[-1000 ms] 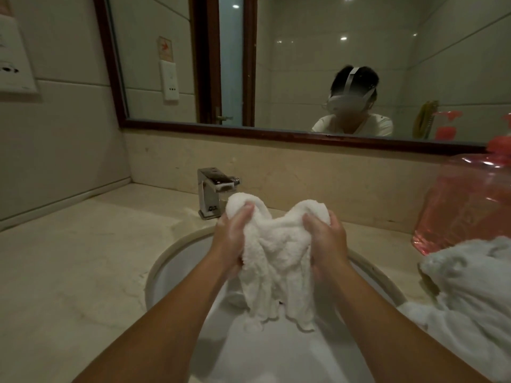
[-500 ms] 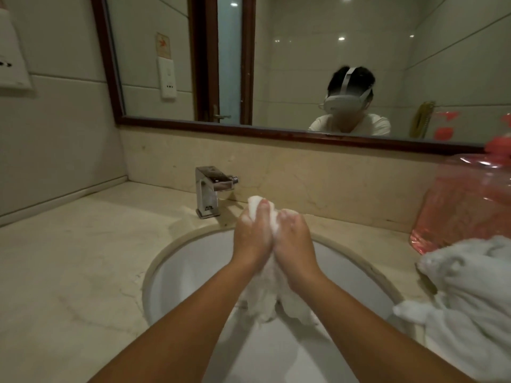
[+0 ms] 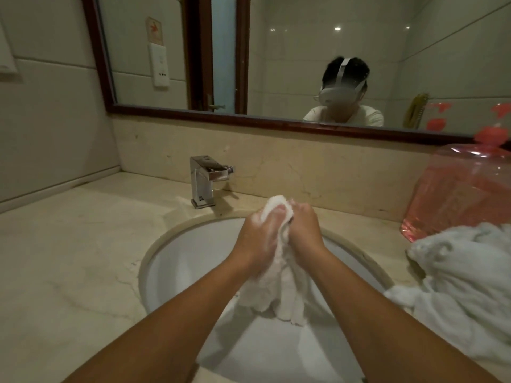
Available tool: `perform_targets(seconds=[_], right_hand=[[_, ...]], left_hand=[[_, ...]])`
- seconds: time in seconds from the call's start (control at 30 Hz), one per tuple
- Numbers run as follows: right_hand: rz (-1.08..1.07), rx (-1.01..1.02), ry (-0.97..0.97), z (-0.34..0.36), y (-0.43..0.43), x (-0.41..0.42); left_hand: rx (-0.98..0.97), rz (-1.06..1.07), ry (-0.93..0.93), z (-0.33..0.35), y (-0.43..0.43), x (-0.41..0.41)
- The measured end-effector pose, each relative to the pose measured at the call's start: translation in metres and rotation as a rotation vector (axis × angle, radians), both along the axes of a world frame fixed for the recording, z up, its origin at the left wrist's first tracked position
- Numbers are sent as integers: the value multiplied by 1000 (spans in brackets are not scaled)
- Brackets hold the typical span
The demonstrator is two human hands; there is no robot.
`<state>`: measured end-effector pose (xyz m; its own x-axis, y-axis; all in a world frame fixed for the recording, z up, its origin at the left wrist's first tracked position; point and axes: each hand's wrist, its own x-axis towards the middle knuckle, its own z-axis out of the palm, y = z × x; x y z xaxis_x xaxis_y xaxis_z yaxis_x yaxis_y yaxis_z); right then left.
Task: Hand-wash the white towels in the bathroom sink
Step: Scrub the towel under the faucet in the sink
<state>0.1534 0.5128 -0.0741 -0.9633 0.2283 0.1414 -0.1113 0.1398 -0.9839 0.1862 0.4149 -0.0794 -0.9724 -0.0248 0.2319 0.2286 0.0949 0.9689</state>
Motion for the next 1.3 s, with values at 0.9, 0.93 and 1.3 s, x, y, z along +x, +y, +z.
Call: perform_targets(seconds=[0.9, 0.93, 1.3], right_hand=[[239, -235, -22, -2, 37, 0], [206, -110, -20, -6, 41, -3], [398, -143, -26, 2, 22, 17]], left_hand=[[-189, 76, 146, -14, -49, -47], [-180, 139, 156, -13, -51, -49], [8, 19, 187, -6, -46, -37]])
